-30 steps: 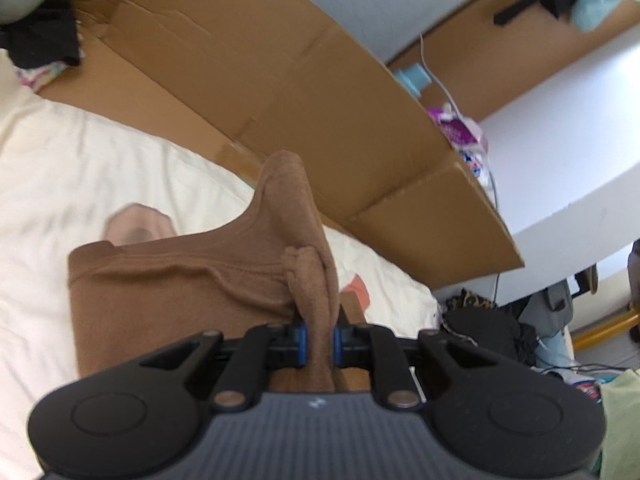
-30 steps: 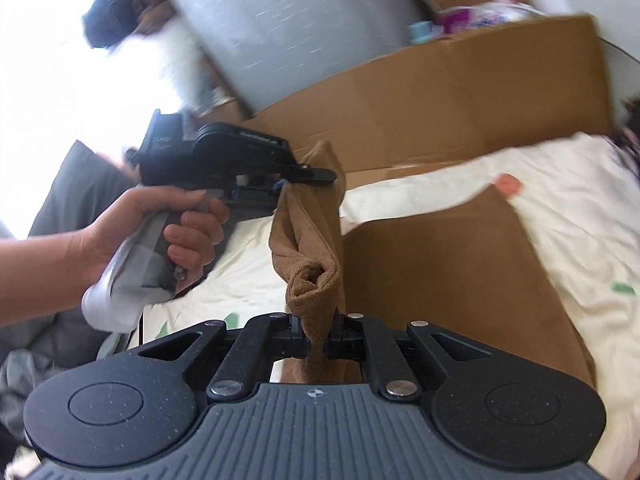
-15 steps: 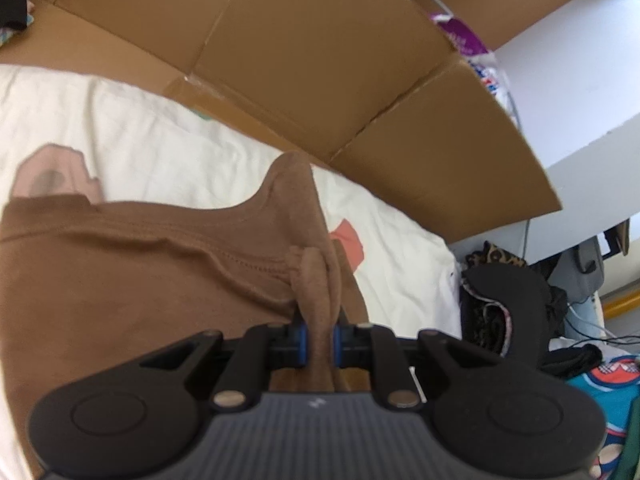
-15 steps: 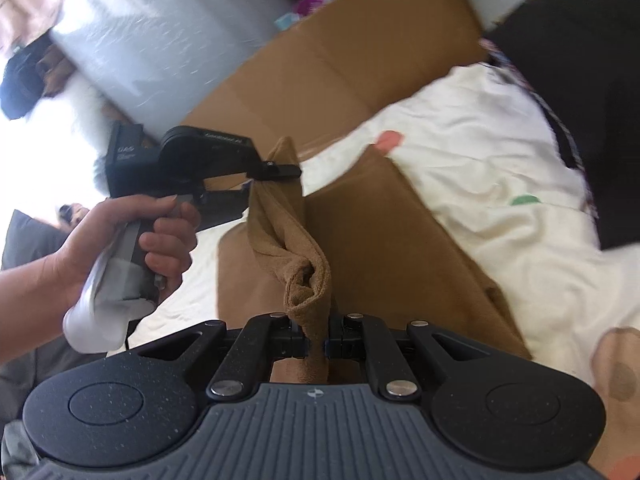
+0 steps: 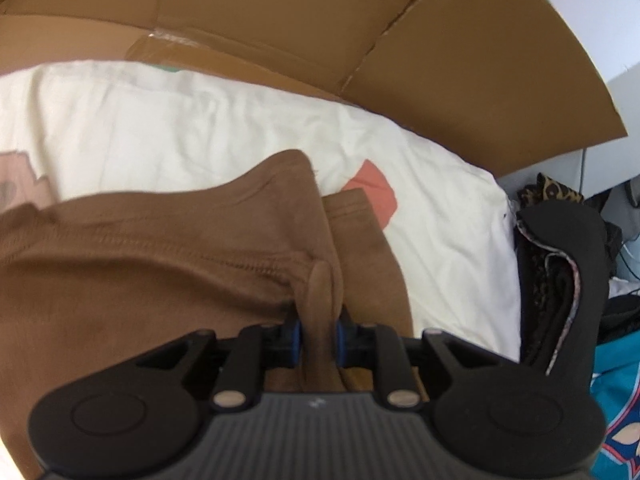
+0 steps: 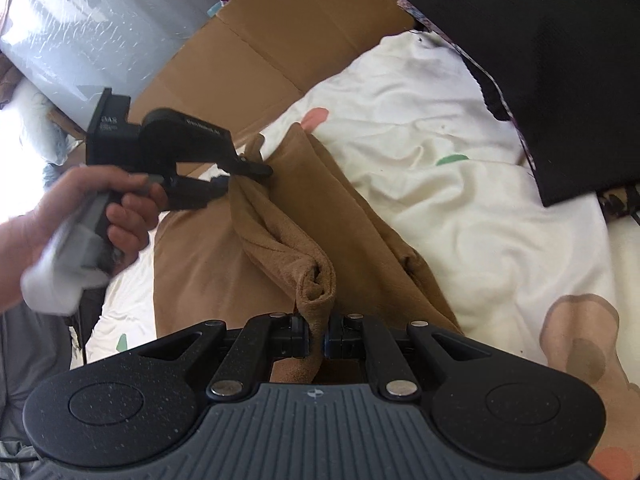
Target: Fold clothes
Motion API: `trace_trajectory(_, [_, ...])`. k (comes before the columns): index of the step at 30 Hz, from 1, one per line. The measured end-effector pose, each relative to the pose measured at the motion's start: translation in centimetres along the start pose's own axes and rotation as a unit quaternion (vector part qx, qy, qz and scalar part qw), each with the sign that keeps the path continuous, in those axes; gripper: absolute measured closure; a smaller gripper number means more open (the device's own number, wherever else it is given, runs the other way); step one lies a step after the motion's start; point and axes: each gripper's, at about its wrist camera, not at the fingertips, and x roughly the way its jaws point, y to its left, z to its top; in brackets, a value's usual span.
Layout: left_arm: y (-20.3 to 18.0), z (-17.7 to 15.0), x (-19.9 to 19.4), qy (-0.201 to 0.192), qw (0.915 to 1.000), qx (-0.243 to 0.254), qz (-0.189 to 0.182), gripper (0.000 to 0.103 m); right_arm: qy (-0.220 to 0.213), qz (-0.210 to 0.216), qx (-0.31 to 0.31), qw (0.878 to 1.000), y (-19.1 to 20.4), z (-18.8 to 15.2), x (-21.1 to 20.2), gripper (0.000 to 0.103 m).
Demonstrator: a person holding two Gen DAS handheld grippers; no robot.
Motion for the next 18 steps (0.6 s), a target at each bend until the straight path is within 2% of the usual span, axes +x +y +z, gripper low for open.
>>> trace_trajectory(5, [-0.6, 0.3, -0.3, 0.005, 0.9999, 0.012, 0.006, 0.093, -0.007, -0.001, -0.003, 1.000, 0.0, -0.4, -0.3, 0.099])
trace_trajectory(11, [-1.6, 0.2, -1.4, -0.004, 0.9998, 0.015, -0.008, 0.093, -0.015, 0.000, -0.002, 1.000, -0.1, -0.5, -0.9, 0.099])
trace_trajectory(18, [-2.6, 0.2, 0.4, 0.000, 0.9999, 0.014, -0.007, 0.093, -0.012, -0.012, 0.016, 1.000, -1.3, -0.4, -0.9, 0.099])
